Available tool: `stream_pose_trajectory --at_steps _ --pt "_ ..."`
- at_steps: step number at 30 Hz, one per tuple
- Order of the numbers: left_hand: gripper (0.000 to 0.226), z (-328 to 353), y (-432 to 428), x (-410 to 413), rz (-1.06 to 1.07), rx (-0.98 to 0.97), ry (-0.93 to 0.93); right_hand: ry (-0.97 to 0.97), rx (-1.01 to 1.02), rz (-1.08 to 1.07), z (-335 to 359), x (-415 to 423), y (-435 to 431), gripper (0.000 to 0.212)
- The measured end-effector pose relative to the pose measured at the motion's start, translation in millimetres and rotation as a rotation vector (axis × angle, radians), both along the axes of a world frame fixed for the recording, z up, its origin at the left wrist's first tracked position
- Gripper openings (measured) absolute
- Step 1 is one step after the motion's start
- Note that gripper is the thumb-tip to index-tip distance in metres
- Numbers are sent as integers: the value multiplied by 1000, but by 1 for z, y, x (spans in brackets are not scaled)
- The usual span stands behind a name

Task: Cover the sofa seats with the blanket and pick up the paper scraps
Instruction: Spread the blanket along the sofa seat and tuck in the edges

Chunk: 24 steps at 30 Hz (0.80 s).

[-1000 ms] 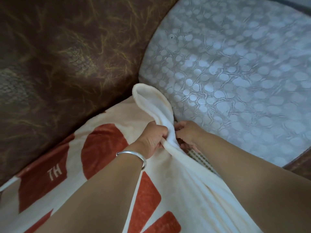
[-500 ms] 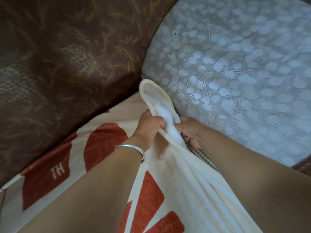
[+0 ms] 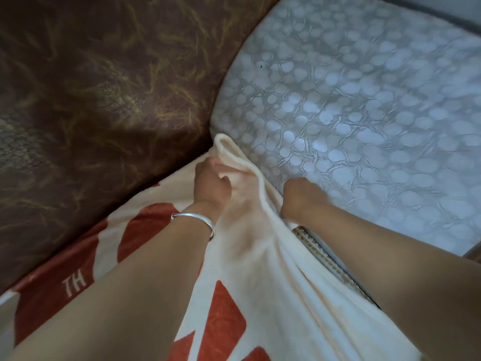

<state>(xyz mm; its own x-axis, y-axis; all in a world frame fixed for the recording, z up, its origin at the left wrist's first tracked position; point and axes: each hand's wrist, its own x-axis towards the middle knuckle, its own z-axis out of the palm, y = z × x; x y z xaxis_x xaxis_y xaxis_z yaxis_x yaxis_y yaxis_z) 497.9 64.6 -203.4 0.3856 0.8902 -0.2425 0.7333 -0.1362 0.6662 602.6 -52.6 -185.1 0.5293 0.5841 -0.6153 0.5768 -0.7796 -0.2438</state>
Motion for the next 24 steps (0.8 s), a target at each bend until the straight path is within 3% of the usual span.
stream_pose_trajectory --at_steps 4,10,13,15,19,21,24 --pt "43 1 23 16 -8 119 113 91 -115 19 -7 7 6 27" --pt "46 -15 40 40 -15 -129 163 298 -83 -99 -14 13 17 22" --pt "47 -15 44 44 -4 -81 290 412 -24 -152 -11 17 21 25" --pt "40 -20 53 44 58 -41 217 432 -23 -171 -7 18 23 13" --pt "36 -28 66 46 126 -173 70 519 -64 -344 3 23 27 51" --pt "27 -29 70 48 108 -201 120 489 -101 -221 7 22 28 51" --pt "18 -33 74 49 60 -143 206 334 -121 19 4 17 29 25"
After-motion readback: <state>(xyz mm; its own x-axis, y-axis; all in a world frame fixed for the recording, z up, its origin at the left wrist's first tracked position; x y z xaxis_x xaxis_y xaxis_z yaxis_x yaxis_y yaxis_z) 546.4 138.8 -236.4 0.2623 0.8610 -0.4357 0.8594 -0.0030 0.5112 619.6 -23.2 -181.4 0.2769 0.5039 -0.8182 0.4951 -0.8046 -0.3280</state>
